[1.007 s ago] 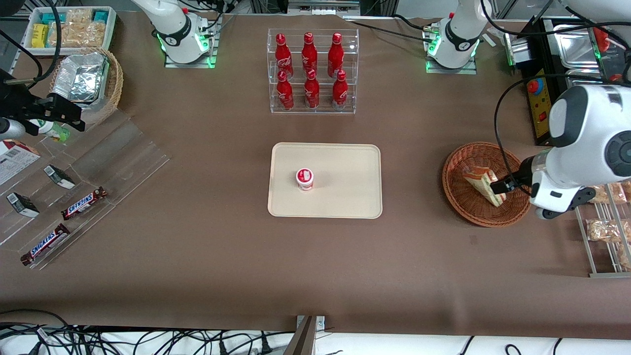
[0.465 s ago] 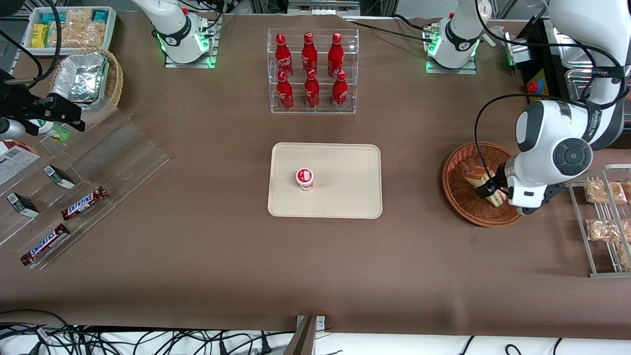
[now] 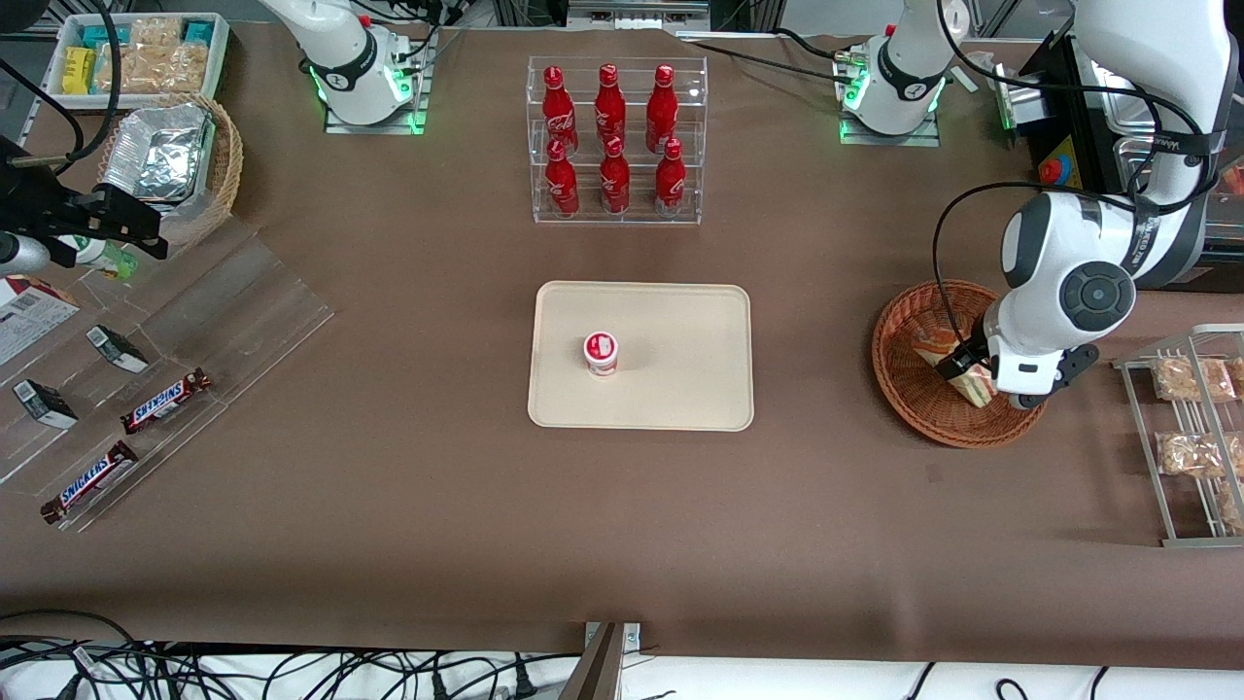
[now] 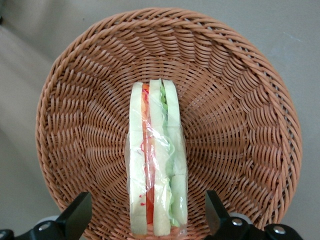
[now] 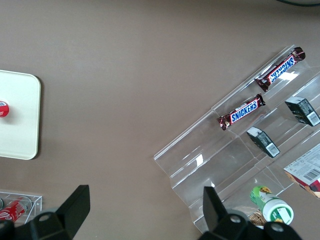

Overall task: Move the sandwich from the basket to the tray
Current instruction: 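Lower the left gripper and close it on the sandwich's crust edge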

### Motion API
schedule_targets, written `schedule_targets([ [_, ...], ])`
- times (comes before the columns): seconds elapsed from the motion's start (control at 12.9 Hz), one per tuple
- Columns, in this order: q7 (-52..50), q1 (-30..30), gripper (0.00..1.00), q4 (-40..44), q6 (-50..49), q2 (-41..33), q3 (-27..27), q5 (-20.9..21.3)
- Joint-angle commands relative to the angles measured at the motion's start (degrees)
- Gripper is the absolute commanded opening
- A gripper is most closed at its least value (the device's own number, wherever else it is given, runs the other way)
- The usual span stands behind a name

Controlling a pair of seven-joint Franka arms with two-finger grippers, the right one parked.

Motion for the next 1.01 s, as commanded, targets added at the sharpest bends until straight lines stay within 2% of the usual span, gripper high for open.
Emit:
schedule_targets([
  [0.0, -4.4, -0.1, 1.00, -3.5, 2.4, -2.1, -0.7, 2.1],
  [0.23, -8.3, -0.2, 1.00, -5.3, 5.0, -1.7, -0.9, 6.6],
  [0.62, -9.3, -0.2, 0.98, -5.5, 5.1, -1.5, -1.0, 6.7],
  [0.7, -9.4, -0.3, 0.79, -5.5, 5.1, -1.3, -1.0, 6.7],
  [0.77, -9.4, -0.4, 0.64, -5.4, 5.2, -1.3, -1.0, 6.7],
  [0.93, -9.4, -0.4, 0.50, -5.4, 5.2, -1.3, -1.0, 6.7],
])
